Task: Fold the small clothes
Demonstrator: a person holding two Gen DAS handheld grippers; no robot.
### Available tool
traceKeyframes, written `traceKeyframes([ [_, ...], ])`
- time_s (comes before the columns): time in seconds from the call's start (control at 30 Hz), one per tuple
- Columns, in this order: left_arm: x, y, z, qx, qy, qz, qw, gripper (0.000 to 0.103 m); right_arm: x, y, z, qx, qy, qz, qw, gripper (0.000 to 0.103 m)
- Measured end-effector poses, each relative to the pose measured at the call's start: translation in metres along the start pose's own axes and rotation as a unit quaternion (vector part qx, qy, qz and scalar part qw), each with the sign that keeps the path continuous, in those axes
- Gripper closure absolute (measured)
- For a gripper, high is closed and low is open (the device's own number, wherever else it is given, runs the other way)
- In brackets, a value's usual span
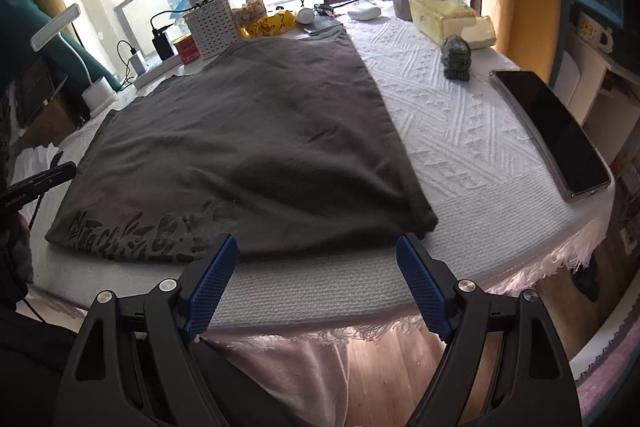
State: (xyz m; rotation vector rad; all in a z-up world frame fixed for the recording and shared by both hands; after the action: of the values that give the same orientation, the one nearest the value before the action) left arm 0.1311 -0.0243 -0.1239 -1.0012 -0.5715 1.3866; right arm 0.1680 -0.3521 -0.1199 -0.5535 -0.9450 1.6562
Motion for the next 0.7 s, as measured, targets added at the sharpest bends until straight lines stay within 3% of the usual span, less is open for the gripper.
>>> traceKeyframes([
  [0.1,0.007,0.000,0.000,0.000,-0.007,0.006,1.0000,0.067,0.001,0.009,-0.011,0.015,0.003,-0.011,1.000,0.019],
  [0.4,0.014,-0.004,-0.003,0.006,-0.013,0.005,0.9999,0.067,-0.003,-0.011,-0.033,-0.041,0.010,-0.088,0.995,0.015],
  [0.7,0.038,-0.009,-0.012,0.008,-0.035,0.025,0.9990,0.067,0.013,-0.040,-0.079,-0.042,-0.010,-0.105,0.994,0.014],
])
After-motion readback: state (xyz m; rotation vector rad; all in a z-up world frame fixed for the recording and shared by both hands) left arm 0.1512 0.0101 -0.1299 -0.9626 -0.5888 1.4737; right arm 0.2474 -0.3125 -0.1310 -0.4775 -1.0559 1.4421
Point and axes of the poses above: each gripper's, at about its wrist camera, not at the fingertips, and z roughly against the way its jaws point, x to its left, y to its underside, the point moved 9 cm from there along -z, roughly the way its jaws point, and after that the axes turned 15 degrees about -x, right-handed, at the moved point
